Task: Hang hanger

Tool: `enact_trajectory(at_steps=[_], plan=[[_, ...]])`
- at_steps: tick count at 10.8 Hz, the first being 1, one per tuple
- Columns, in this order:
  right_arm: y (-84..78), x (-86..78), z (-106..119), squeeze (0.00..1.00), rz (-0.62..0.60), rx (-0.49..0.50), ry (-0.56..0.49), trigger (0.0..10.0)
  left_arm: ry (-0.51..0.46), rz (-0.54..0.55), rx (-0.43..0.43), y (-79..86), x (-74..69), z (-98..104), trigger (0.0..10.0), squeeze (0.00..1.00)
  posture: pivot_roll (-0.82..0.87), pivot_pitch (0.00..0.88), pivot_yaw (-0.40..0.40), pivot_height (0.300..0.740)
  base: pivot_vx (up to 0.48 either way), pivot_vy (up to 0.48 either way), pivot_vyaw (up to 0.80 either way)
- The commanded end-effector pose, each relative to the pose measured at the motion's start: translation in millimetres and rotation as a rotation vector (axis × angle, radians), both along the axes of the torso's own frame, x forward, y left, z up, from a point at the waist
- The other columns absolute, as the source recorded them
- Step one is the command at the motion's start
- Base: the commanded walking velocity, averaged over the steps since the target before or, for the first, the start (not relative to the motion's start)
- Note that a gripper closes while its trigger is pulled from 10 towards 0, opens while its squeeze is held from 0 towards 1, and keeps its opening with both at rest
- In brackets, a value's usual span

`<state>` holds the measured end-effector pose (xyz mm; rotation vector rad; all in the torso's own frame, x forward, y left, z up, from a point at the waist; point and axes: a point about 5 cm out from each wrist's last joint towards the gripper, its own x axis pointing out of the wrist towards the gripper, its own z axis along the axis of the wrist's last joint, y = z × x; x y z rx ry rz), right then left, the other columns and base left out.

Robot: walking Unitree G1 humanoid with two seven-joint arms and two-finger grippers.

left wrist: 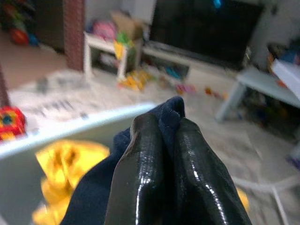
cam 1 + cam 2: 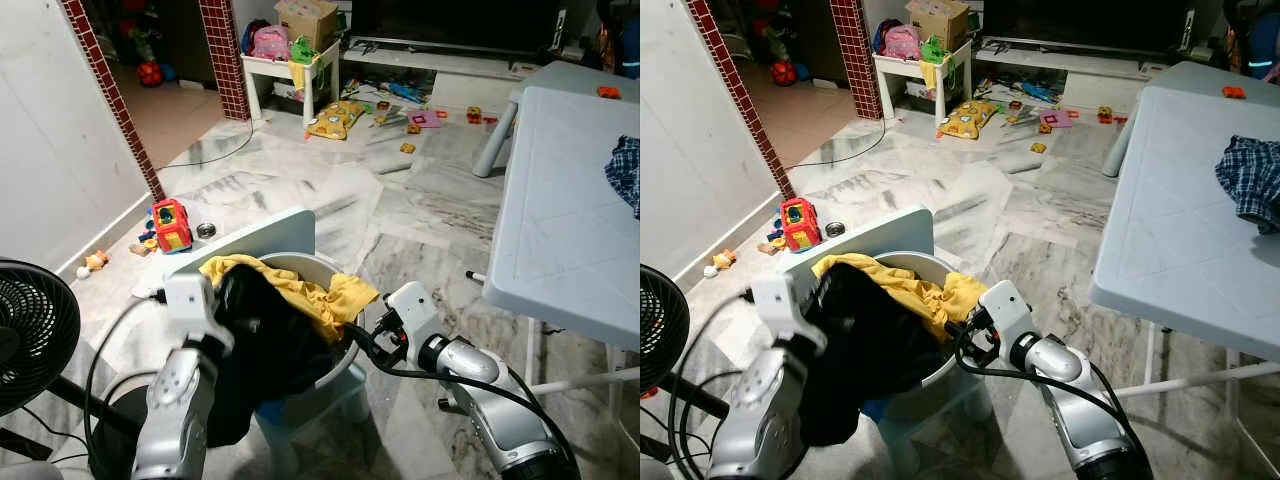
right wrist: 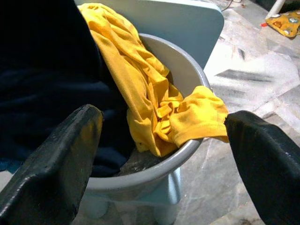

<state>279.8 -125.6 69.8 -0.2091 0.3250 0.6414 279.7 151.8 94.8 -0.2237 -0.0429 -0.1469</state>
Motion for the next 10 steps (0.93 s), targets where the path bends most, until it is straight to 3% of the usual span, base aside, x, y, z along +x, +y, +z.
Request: enact_trajectory(at_steps=[1, 3, 6, 10], plan=[[-3.5, 6.3, 5.7, 0.0, -0.026, -0.001, -0.033, 10.0, -0.129, 0.042, 0.014, 3.5, 7.9, 29.6, 0.0, 0.0, -0.15, 0.0, 0.03, 0.74, 0.0, 0.0, 0.0], [-6.0, 12.5, 8.1, 0.0, -0.055, 0.002, -0.051, 10.0, -0.192, 0.034, 0.004, -1.0, 14.7, 47.4, 0.0, 0.0, -0.15, 0.0, 0.03, 0.74, 0.0, 0.0, 0.0], [-6.2, 14.1, 7.7, 0.0, -0.06, 0.0, -0.055, 10.0, -0.226, 0.007, 0.019, -6.6, 17.8, 55.7, 0.0, 0.0, -0.15, 0.0, 0.033, 0.74, 0.0, 0.0, 0.0], [-6.2, 10.6, 2.9, 0.0, -0.06, -0.005, -0.05, 10.0, -0.083, -0.044, 0.045, -10.0, 7.1, 23.6, 0.0, 0.0, -0.15, 0.0, 0.033, 0.74, 0.0, 0.0, 0.0]])
